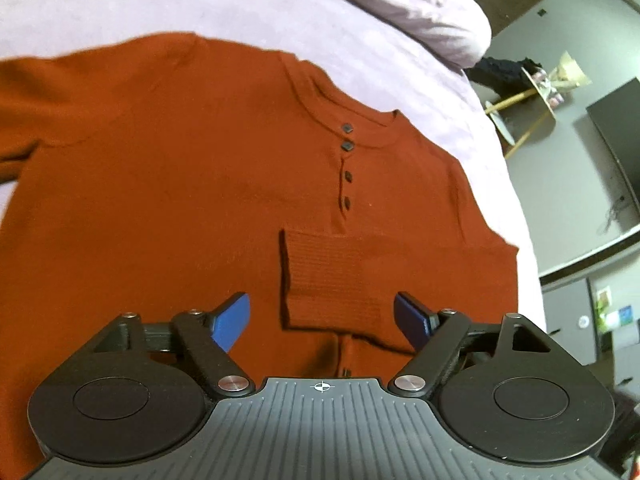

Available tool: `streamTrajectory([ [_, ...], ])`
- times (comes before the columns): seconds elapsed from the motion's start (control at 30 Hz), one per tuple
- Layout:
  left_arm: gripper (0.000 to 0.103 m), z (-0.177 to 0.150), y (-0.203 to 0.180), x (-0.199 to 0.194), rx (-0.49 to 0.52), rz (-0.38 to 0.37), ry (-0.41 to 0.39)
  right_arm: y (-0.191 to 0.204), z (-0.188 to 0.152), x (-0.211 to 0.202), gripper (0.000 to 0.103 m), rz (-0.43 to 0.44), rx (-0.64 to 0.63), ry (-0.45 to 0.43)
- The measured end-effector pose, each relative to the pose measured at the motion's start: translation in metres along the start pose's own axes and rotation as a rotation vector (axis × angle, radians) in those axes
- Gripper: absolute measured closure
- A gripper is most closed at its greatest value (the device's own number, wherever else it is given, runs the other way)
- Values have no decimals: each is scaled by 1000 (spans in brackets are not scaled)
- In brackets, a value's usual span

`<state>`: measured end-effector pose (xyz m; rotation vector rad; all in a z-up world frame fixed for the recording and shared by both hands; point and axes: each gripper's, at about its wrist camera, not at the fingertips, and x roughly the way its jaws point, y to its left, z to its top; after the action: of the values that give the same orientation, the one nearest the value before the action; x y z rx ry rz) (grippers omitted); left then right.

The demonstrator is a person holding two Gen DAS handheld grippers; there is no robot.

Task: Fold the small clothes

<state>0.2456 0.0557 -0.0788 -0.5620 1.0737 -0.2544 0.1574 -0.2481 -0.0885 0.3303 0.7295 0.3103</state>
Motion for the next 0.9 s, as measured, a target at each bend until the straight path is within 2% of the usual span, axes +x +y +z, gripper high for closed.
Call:
streamTrajectory([
  [0.07,25,4,4,12,-9,-22,28,-15,-7,-3,90,-28,76,10],
  [0.13,33,7,7,25,-17,-38,68,-30,-14,-13,90,-57,137,13],
  [0.17,33,7,9,30,-26,-44,77,-38,-17,-16,90,-73,152,17],
  [0.2,33,7,9,34,-31,-55,73,-44,-20,-20,90,-88,161,17],
  [0.27,42,9,10,36,-42,-65,63,-54,-24,-27,90,-98,183,13],
  [0.3,59,11,8,38,-44,-69,62,-59,-26,-30,90,-92,201,10],
  [0.33,81,12,7,39,-40,-72,69,-60,-28,-31,90,-87,213,8],
  [0.37,89,12,5,42,-35,-76,85,-60,-32,-33,90,-84,219,7],
  [0.4,92,13,1,46,-29,-82,101,-61,-32,-33,90,-84,219,6],
  [0.47,94,13,-9,48,15,-53,96,-57,-33,-32,89,-95,202,4],
  [0.53,95,17,-23,40,100,4,45,-54,-31,-30,90,-111,177,5],
  [0.63,95,35,-37,7,209,89,-107,-52,-26,-28,90,-136,147,1],
  [0.7,95,45,-41,-17,300,215,-230,-60,-24,-29,93,-184,137,-13],
  [0.77,95,53,-37,-30,356,316,-300,-65,-21,-30,97,-247,122,-20],
  [0.83,95,58,-24,-34,359,370,-308,-66,-17,-31,95,-269,121,-16],
  [0.9,95,61,-8,-32,333,394,-292,-67,-11,-33,87,-210,166,-9],
])
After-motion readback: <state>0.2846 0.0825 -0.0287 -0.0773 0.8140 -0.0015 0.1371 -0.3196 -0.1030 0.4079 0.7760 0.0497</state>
